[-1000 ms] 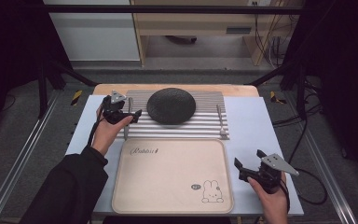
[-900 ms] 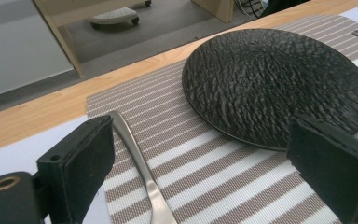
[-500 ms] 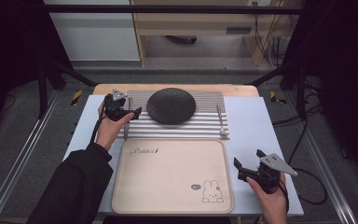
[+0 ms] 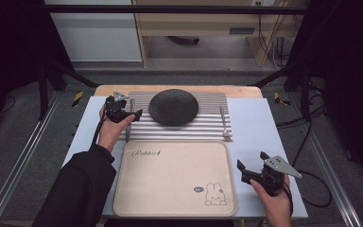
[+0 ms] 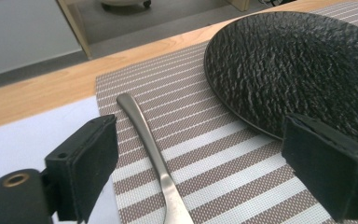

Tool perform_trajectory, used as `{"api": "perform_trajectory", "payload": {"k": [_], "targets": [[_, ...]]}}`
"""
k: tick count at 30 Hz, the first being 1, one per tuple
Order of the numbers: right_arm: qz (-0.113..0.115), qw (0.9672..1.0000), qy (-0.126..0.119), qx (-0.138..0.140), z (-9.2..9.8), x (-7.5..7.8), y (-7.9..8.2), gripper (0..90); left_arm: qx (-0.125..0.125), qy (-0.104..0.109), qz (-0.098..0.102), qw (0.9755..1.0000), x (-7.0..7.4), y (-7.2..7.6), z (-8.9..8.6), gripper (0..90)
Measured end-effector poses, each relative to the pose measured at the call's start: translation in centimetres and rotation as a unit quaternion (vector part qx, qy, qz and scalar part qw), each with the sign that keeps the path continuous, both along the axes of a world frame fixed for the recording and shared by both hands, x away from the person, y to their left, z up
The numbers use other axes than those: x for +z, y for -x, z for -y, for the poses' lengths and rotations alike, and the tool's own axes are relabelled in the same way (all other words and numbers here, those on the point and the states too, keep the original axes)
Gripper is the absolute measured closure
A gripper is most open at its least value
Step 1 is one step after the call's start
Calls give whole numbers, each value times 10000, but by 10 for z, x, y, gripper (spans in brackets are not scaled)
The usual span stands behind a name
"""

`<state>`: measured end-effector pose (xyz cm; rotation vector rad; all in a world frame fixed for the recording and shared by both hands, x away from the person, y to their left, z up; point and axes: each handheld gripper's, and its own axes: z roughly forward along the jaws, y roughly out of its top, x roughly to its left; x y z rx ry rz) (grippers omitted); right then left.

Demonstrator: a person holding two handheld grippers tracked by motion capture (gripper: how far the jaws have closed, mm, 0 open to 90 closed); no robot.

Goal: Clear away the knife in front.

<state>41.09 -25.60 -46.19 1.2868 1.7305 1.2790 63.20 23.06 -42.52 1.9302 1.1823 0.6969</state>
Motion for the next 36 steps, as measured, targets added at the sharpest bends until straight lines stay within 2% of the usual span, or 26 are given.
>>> {"api": "perform_trajectory", "payload": {"k": [11, 14, 19, 23, 27, 31, 36], "targets": [[-29, 10000, -15, -4, 0, -1, 0, 64, 111, -131, -214, 9996, -17, -5, -4, 252], [-28, 10000, 1, 0, 0, -1, 0, 64, 120, -86, -267, 9995, -22, -6, -6, 293], [-46, 10000, 19, 1, 1, -1, 0, 65, 131, -131, -360, 9992, -30, -9, -7, 349], [-78, 10000, 13, -19, 1, -2, -1, 66, 173, -100, -350, 9992, -34, -11, -9, 380], [-81, 10000, 20, -26, 1, -2, -1, 66, 180, -157, -371, 9990, -38, -14, -9, 382], [-83, 10000, 24, -24, 1, -2, 0, 66, 219, -104, -456, 9987, -41, -15, -11, 384], [-72, 10000, 27, -18, 1, -2, 0, 66, 249, -196, -496, 9983, -43, -16, -11, 392]]}}
